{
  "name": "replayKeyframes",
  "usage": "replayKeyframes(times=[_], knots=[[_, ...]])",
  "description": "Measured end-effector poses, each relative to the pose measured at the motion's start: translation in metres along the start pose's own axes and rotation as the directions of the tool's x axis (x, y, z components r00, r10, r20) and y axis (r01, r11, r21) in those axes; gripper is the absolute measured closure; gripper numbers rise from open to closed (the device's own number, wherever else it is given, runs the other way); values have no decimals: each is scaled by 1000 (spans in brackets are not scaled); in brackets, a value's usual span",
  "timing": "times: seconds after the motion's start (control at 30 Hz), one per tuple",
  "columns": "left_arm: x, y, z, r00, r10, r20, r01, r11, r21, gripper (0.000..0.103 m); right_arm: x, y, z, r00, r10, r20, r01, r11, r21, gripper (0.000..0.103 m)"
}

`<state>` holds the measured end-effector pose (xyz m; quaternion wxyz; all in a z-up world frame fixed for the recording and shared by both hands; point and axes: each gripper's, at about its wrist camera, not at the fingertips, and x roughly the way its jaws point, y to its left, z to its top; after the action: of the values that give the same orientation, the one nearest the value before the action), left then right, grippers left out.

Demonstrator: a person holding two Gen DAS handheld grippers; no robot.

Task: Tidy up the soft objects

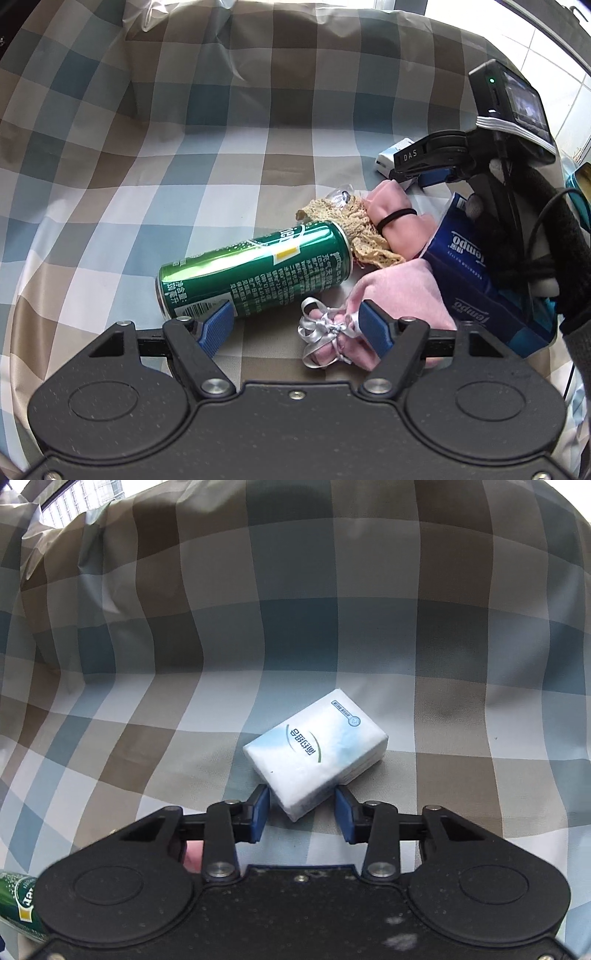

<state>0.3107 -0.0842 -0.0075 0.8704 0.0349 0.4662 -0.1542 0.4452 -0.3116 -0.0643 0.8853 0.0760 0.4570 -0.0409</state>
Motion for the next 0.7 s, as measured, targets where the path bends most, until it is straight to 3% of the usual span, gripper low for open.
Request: replayKeyframes(times=[0.17,0.43,0.7], knots=[[9,0,27,1000,-4,-3,4,999,-44,33,-1,-18,1,1000,15,16,-17,994,106,64],[42,-16,65,998,1,-66,-5,998,-68,33,-5,-23,-2,998,0,57,-9,988,153,63],[70,-49,86,995,-5,-95,0,999,-45,33,-21,-54,-10,986,2,170,-58,943,329,49]])
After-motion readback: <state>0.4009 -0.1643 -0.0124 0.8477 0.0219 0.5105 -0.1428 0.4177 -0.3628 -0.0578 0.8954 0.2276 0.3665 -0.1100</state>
